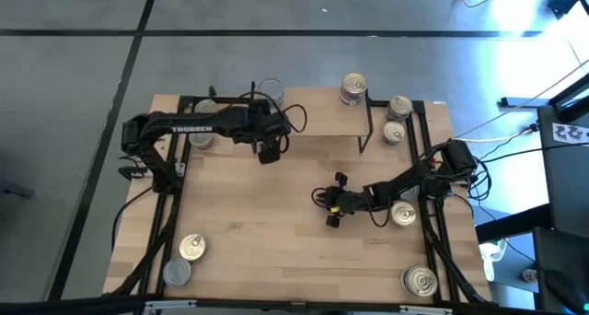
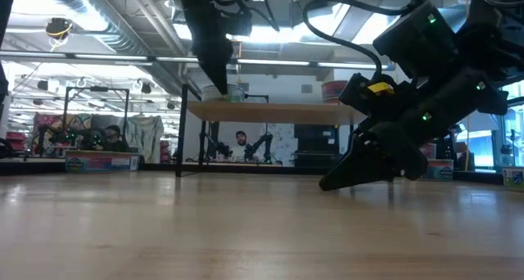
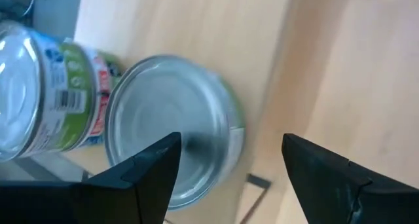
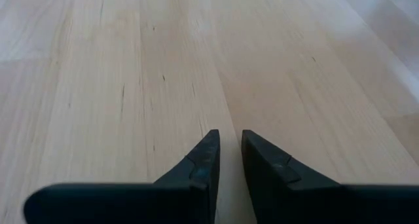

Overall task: Stack canned seafood by type on shelf
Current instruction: Put the green white tuna can on the shelf aligned with the other green white tuna can, then stack the green white tuna can on top of the green white tuna can on the shelf

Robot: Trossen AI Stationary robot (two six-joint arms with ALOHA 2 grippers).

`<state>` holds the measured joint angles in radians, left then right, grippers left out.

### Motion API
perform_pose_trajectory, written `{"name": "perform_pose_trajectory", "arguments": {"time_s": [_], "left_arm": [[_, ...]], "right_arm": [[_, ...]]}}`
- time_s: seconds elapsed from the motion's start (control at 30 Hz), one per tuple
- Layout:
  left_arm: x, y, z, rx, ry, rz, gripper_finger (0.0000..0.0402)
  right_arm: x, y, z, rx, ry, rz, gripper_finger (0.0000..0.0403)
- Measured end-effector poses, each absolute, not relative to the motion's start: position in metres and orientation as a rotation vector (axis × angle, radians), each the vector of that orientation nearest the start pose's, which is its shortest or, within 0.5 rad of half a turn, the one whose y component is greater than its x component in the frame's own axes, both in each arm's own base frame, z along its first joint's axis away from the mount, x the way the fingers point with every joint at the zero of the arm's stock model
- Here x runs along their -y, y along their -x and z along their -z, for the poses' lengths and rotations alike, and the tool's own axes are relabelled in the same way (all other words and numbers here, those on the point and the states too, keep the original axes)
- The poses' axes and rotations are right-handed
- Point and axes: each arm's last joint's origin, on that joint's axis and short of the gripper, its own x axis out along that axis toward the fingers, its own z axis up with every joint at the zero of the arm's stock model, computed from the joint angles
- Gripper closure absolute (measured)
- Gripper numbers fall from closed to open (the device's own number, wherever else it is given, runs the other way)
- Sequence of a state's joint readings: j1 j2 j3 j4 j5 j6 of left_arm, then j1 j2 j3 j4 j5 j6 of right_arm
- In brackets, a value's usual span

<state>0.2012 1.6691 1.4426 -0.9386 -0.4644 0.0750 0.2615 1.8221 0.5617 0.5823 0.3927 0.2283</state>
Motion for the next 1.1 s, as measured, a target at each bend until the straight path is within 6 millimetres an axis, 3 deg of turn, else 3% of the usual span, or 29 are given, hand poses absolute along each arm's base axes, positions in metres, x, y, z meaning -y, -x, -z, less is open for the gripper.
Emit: {"name": "perform_pose_trajectory", "arguments": {"time_s": [0.23,0.53,0.87,1.1], "left_arm": [[-0.041,-0.332,-0.297,-1.185,-0.215,-0.371,0.0137],[0.021,-0.323,-0.314,-1.214,-0.192,-0.326,0.0137],[0.105,-0.299,-0.310,-1.265,-0.064,-0.171,0.0137],[0.165,-0.271,-0.307,-1.248,0.014,-0.126,0.0157]], "right_arm": [[-0.065,-0.284,-0.085,-0.622,-0.002,0.198,0.0336],[-0.065,-0.284,-0.085,-0.622,-0.003,0.198,0.0336],[-0.074,-0.285,-0.088,-0.593,-0.097,0.101,0.0336],[-0.091,-0.298,-0.105,-0.463,-0.144,-0.006,0.0336]]}}
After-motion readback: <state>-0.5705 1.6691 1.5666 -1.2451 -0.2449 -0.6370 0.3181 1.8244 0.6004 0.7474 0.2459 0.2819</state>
